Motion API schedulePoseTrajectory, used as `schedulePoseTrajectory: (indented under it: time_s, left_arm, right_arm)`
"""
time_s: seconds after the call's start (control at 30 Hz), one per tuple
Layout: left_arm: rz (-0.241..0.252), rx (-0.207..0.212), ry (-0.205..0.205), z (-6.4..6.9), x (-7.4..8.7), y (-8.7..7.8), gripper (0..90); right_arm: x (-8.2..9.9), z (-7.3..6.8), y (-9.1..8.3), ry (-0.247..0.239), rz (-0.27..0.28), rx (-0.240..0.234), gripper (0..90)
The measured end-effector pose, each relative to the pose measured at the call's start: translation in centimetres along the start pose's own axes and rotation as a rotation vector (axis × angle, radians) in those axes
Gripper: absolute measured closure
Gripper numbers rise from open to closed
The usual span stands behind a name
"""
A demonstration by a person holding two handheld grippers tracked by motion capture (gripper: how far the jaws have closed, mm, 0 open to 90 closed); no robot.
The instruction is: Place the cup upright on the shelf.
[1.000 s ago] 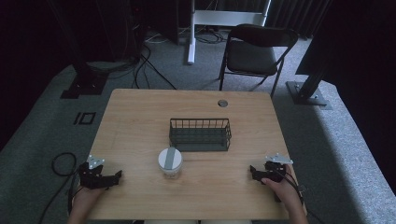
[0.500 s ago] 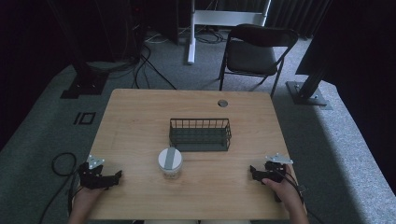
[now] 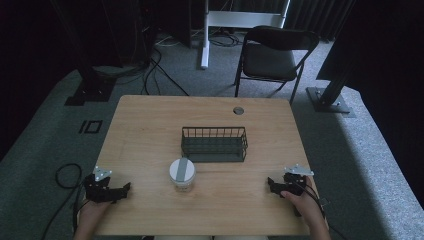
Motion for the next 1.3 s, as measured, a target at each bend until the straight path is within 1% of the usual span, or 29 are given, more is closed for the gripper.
schedulePoseTrajectory:
  time_s: [0.17,0.3,0.63,0.7,0.73,0.77,0.8,0.9,0.93,1.03,1.1,1.13,1.17,1.2,1.27,1.3]
  left_arm:
    - [-0.003,-0.011,-0.011,-0.1,0.0,0.0,0.2]
    - [-0.004,-0.011,-0.011,-0.1,0.0,0.0,0.2]
    - [-0.004,-0.01,-0.011,-0.1,0.0,0.0,0.2]
    - [-0.004,-0.01,-0.011,-0.1,0.0,0.0,0.2]
    - [-0.004,-0.01,-0.01,-0.1,0.0,0.0,0.1]
    - [-0.004,-0.01,-0.01,-0.1,0.0,0.0,0.1]
    - [-0.004,-0.01,-0.011,-0.1,0.0,0.0,0.1]
    - [-0.004,-0.01,-0.011,-0.1,0.0,0.0,0.2]
    - [-0.004,-0.01,-0.011,-0.1,0.0,0.0,0.1]
    - [-0.004,-0.01,-0.011,-0.1,0.0,0.0,0.1]
    - [-0.004,-0.01,-0.011,-0.1,0.0,0.0,0.1]
    - [-0.004,-0.01,-0.011,-0.1,0.0,0.0,0.1]
    - [-0.004,-0.01,-0.011,-0.1,0.0,0.0,0.2]
    - [-0.004,-0.01,-0.01,-0.1,0.0,0.0,0.2]
    - [-0.004,-0.01,-0.01,-0.1,0.0,0.0,0.1]
    - [-0.004,-0.01,-0.011,-0.1,0.0,0.0,0.1]
  right_arm:
    - [0.0,0.0,0.0,-0.001,0.0,0.0,11.3]
    - [0.0,0.0,0.0,0.0,0.0,0.0,11.4]
    - [-0.4,-0.6,0.0,-0.034,0.007,0.002,13.0]
    - [-0.5,-0.9,0.0,-0.029,0.011,-0.005,13.0]
    - [-0.8,-1.2,-0.1,-0.035,0.024,-0.018,12.9]
    - [-0.8,-1.2,-0.1,-0.035,0.024,-0.018,12.9]
    - [-1.0,-1.6,-0.2,-0.034,0.031,-0.032,12.9]
    - [-1.2,-1.8,-0.1,-0.037,0.031,-0.033,13.0]
    - [-1.4,-2.0,-0.1,-0.038,0.038,-0.044,13.0]
    - [-1.7,-2.3,-0.2,-0.038,0.045,-0.054,13.0]
    - [-1.9,-2.5,-0.3,-0.046,0.049,-0.06,13.0]
    - [-2.1,-2.9,-0.4,-0.044,0.053,-0.076,13.0]
    - [-2.1,-2.9,-0.4,-0.044,0.053,-0.076,13.0]
    - [-2.3,-3.3,-0.5,-0.053,0.061,-0.087,12.9]
    - [-2.4,-3.4,-0.5,-0.048,0.062,-0.095,13.0]
    - [-2.6,-3.6,-0.6,-0.057,0.065,-0.095,13.0]
Point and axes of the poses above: each handheld gripper's, and its own axes: y roughly forward along the jaws, x roughly out of its underside, z roughly to its right, the point moved 7 cm from there along y, roughly forward along the jaws, and after that the axes turned 3 degrees about y, right-handed, at the moved point
